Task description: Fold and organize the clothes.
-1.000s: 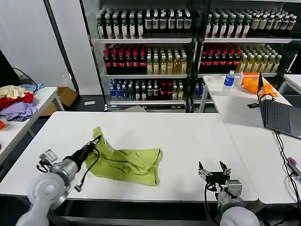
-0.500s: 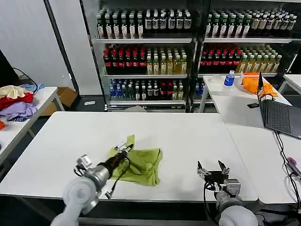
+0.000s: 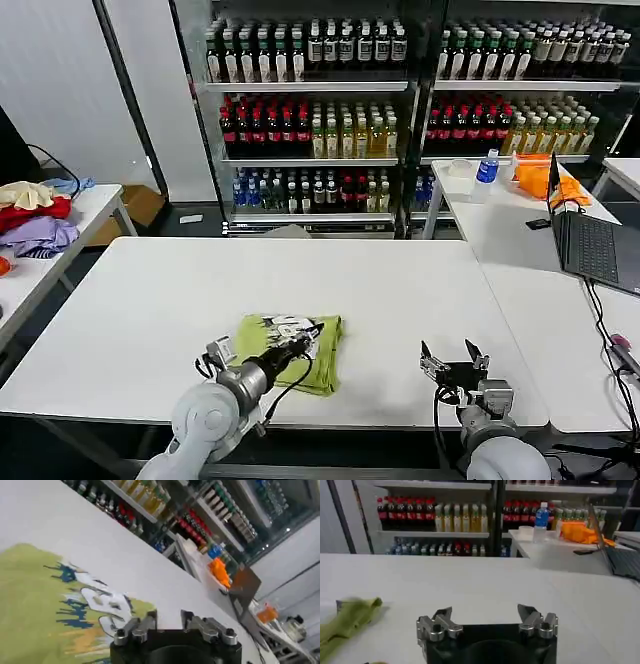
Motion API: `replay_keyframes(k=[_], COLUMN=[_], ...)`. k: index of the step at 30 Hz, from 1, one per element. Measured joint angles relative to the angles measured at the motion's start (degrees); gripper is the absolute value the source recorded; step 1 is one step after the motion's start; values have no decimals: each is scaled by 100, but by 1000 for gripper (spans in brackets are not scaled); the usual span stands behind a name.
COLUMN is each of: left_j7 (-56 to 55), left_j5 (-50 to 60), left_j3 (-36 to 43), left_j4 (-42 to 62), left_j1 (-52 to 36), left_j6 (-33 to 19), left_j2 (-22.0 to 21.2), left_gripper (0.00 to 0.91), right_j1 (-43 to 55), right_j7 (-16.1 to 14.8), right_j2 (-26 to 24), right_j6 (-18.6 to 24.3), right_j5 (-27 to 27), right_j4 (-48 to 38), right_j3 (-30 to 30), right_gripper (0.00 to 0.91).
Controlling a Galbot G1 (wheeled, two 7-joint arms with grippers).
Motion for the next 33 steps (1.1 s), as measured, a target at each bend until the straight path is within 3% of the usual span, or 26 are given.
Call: replay_keyframes(k=[20,33], left_j7=[96,249], left_j5=[324,308], left_j3=[-1245,-1292], left_j4=[268,745], left_j1=[416,374], left_j6=[104,132], left_j2=[964,958], left_gripper=[907,907], right_j1=[-78,-156], right_j7=[1,4], right_j2=[4,-4], right_j6=[-5,-10], right_j5=[-2,-4], right_j4=[81,162], right_j3=[93,168], right_gripper=[907,907])
